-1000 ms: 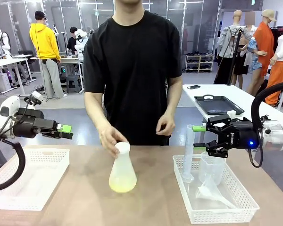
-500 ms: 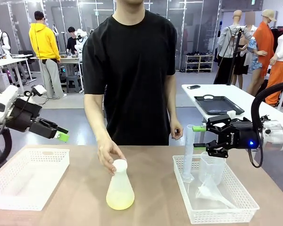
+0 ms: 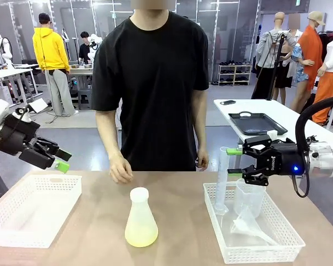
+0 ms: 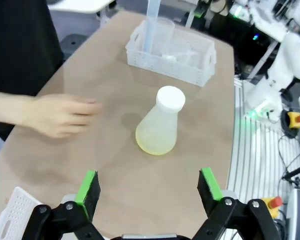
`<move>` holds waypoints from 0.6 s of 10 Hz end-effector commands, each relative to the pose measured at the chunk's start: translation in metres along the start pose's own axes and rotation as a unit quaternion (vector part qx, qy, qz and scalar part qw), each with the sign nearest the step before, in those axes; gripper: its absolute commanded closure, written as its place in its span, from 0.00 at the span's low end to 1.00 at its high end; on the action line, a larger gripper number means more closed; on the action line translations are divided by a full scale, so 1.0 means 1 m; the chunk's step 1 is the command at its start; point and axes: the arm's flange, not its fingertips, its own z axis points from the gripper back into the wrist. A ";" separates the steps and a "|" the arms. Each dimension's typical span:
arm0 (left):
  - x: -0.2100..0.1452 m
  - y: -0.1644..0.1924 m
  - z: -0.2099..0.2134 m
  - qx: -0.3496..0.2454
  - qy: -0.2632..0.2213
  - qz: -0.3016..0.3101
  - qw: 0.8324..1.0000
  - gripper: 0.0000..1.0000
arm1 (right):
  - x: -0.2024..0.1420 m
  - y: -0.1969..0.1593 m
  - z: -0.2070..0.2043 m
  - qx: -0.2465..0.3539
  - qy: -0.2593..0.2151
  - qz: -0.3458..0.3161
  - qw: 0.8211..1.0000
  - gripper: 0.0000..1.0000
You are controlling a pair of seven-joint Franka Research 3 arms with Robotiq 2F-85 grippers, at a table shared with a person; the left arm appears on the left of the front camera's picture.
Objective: Prepare the solutions needed for the experiment.
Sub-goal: When the human places the Big flask in the center of the table, pick up the Big flask and place it in the left Organizing basket.
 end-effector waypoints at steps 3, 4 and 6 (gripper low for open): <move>-0.001 0.002 -0.003 -0.002 -0.003 0.007 1.000 0.00 | 0.000 0.001 0.000 0.006 -0.001 0.000 1.000 0.36; -0.001 0.018 -0.012 -0.003 0.009 -0.024 1.000 0.00 | 0.000 0.001 0.000 0.006 -0.001 0.000 1.000 0.36; 0.000 0.034 -0.028 -0.040 0.023 -0.078 0.996 0.00 | 0.000 0.001 0.000 0.006 -0.001 0.000 1.000 0.36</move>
